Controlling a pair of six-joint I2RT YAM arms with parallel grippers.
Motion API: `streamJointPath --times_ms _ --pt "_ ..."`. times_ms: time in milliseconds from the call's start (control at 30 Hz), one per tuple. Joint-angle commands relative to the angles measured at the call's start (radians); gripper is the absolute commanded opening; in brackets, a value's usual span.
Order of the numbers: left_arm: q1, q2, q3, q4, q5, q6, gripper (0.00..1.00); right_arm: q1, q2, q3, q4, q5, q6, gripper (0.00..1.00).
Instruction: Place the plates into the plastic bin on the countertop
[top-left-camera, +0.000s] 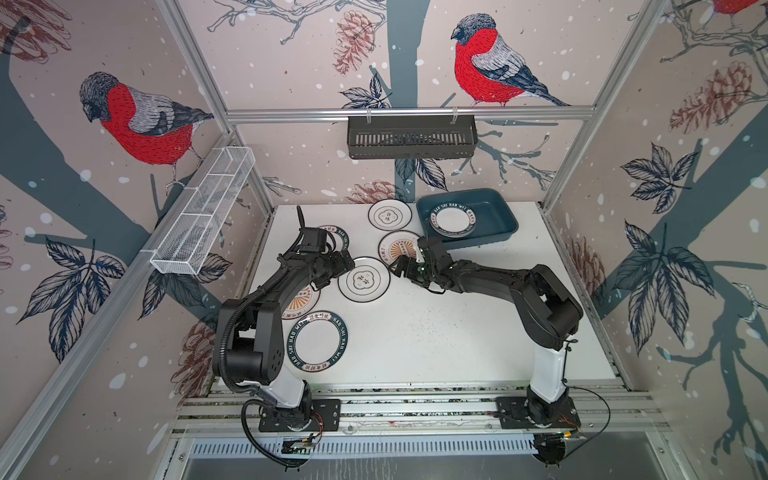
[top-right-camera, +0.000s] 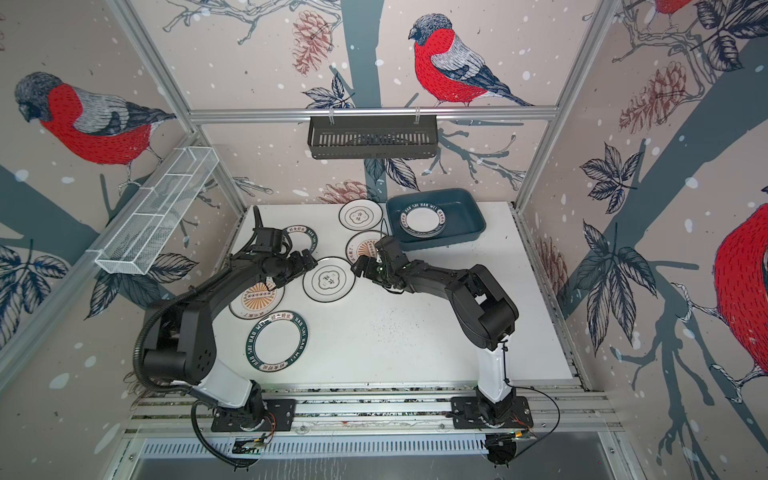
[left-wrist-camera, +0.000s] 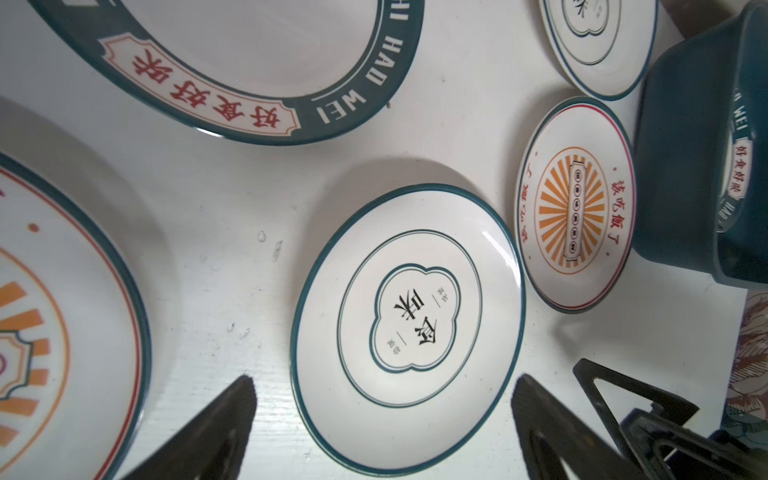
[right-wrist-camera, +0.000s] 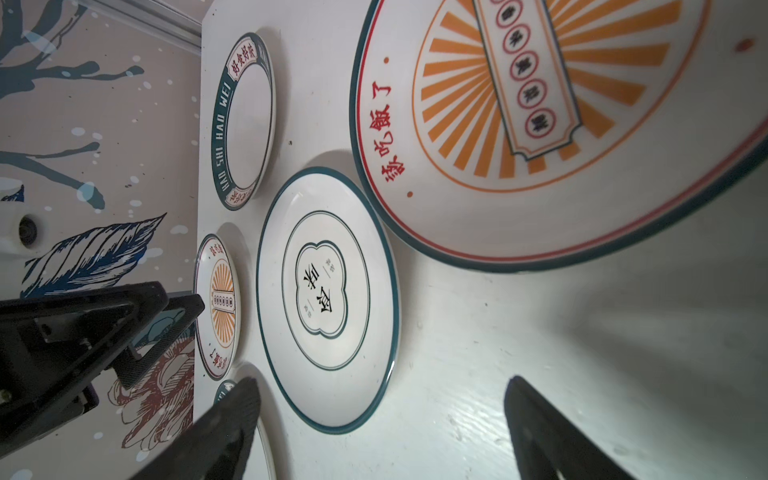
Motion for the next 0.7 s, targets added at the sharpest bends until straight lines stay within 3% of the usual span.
streamJointPath --times_ms 0,333,667 --pt "0.003 0.012 -0.002 -0.032 -0.015 0.0 0.96 0.008 0.036 0.026 0.046 -0.047 0.017 0.92" --pt "0.004 0.059 -0.055 0.064 0.016 -0.016 0.96 0.011 0.157 0.112 0.081 -0.14 0.006 0.85" --pt "0.004 0.099 -0.091 0.128 0.094 -0.026 0.96 0.016 0.218 0.156 0.123 -0.215 0.009 0.68"
